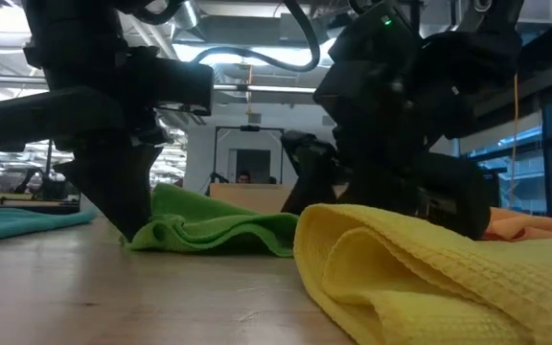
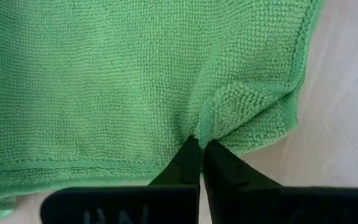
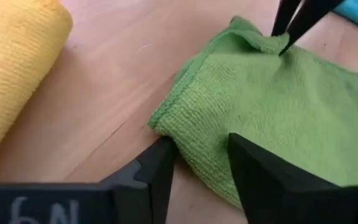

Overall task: Roll microfiber towels into tight, uniform cylinder then place into a basket
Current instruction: Roll the green microfiber cloth

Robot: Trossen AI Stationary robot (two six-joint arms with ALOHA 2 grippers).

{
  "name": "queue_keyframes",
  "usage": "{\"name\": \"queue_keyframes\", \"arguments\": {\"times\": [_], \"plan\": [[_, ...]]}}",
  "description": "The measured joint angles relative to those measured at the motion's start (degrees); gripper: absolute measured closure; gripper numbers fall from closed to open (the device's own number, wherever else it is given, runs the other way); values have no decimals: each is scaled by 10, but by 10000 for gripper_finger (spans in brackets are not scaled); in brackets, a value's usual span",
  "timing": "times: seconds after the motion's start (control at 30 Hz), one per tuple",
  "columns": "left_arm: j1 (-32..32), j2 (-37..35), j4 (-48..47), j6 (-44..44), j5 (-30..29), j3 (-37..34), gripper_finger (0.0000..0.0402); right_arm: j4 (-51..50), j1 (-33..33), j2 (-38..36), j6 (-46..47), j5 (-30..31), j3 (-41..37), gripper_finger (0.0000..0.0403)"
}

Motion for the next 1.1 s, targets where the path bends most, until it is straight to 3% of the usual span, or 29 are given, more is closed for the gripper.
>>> {"name": "queue_keyframes", "arguments": {"times": [0.27, 0.4, 0.63, 0.83, 1.1], "plan": [[-21, -1, 1, -44, 22, 1, 401, -11, 0, 0, 13, -4, 0, 390], [-28, -1, 8, -60, 30, 1, 401, -21, -3, -1, 16, -19, 1, 392], [-30, -1, 58, -62, 71, 1, 401, -82, -29, -9, 78, -132, 28, 398], [-33, -5, 50, -77, 87, 15, 401, -166, -41, -9, 109, -148, 71, 399], [-32, -6, 39, -140, 129, 25, 401, -212, -56, -9, 244, -194, 117, 400]]}}
